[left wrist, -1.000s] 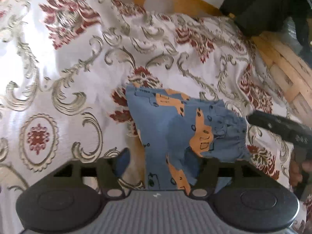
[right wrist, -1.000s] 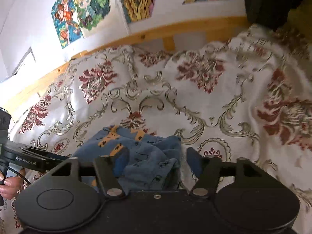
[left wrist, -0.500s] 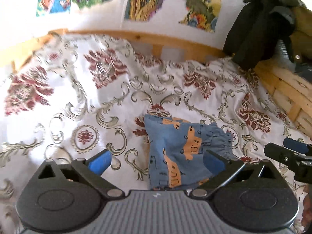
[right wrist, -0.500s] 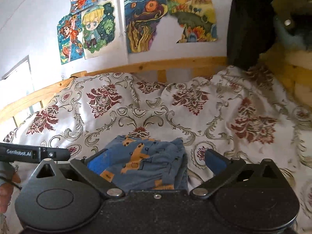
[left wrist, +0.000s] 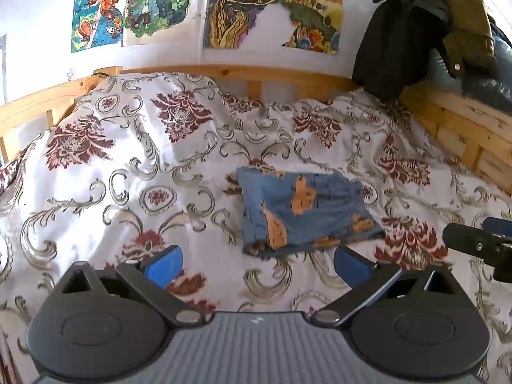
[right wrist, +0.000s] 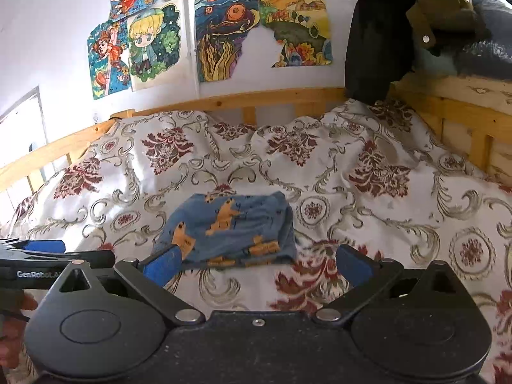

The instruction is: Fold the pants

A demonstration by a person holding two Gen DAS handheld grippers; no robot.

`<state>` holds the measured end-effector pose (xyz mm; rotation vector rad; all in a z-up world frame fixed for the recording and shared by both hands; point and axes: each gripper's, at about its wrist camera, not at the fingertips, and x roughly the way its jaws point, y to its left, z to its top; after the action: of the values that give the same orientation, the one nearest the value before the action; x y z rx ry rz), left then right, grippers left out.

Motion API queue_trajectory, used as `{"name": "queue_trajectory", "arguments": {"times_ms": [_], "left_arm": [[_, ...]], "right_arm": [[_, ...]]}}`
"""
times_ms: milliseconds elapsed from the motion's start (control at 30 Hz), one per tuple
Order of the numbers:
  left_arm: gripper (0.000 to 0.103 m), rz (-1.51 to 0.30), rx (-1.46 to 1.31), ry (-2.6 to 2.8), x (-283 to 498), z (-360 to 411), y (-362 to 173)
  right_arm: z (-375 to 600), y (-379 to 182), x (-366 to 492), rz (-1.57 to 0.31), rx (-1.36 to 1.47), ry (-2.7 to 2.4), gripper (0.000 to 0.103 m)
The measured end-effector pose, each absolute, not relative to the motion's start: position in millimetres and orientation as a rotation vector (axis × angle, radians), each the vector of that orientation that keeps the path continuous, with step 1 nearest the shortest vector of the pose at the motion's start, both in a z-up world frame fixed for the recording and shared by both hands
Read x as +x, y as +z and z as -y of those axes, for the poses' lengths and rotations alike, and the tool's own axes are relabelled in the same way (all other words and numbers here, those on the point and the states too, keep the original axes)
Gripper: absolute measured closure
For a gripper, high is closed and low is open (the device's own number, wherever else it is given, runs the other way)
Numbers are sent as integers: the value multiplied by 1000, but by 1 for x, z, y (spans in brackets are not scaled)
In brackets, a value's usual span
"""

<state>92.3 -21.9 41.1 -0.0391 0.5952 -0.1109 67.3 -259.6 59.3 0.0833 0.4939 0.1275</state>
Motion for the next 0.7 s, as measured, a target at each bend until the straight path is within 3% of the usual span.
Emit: {"name": "queue_trajectory", "arguments": {"times_ms": [700], "left_arm": [[0, -624, -73, -84, 83, 15, 32]], "right_arm": [[264, 45, 64, -538, 101, 128, 1]]}}
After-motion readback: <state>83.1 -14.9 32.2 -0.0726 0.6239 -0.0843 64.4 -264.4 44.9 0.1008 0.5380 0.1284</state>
